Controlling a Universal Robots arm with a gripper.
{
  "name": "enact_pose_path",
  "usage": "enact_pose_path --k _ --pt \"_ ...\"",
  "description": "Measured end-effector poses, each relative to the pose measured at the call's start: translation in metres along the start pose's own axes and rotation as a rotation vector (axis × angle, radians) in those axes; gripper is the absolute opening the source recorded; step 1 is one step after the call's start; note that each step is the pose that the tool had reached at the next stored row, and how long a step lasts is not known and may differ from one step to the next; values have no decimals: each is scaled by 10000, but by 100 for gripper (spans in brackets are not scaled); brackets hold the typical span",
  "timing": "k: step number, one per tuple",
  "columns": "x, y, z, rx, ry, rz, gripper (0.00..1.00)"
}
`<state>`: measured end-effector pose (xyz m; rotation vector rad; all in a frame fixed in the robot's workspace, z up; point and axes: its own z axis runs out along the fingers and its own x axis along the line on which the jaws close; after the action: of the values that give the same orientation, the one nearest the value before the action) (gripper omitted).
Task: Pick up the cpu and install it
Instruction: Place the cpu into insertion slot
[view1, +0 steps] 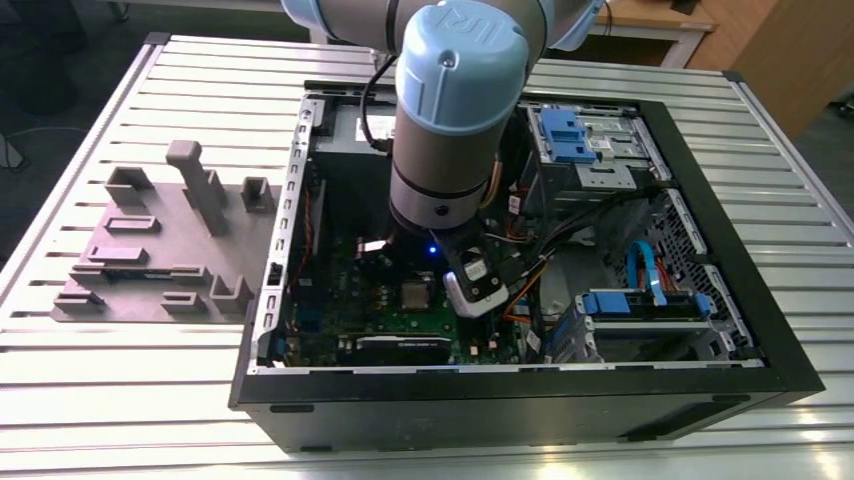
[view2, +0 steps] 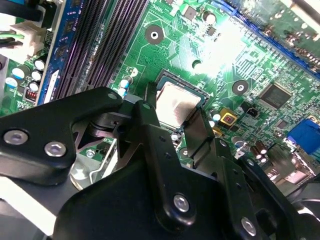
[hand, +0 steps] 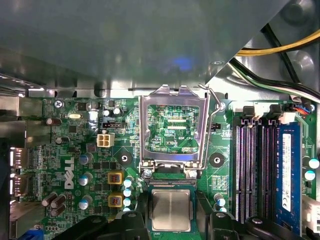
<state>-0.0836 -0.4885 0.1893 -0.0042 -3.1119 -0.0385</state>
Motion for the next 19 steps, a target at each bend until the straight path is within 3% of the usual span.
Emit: enact_pose_path --k 12,14,19 --pt "1 0 -10 3 5 1 45" --pt "1 0 -10 4 2 2 53" --pt "0 0 -6 4 2 0 53"
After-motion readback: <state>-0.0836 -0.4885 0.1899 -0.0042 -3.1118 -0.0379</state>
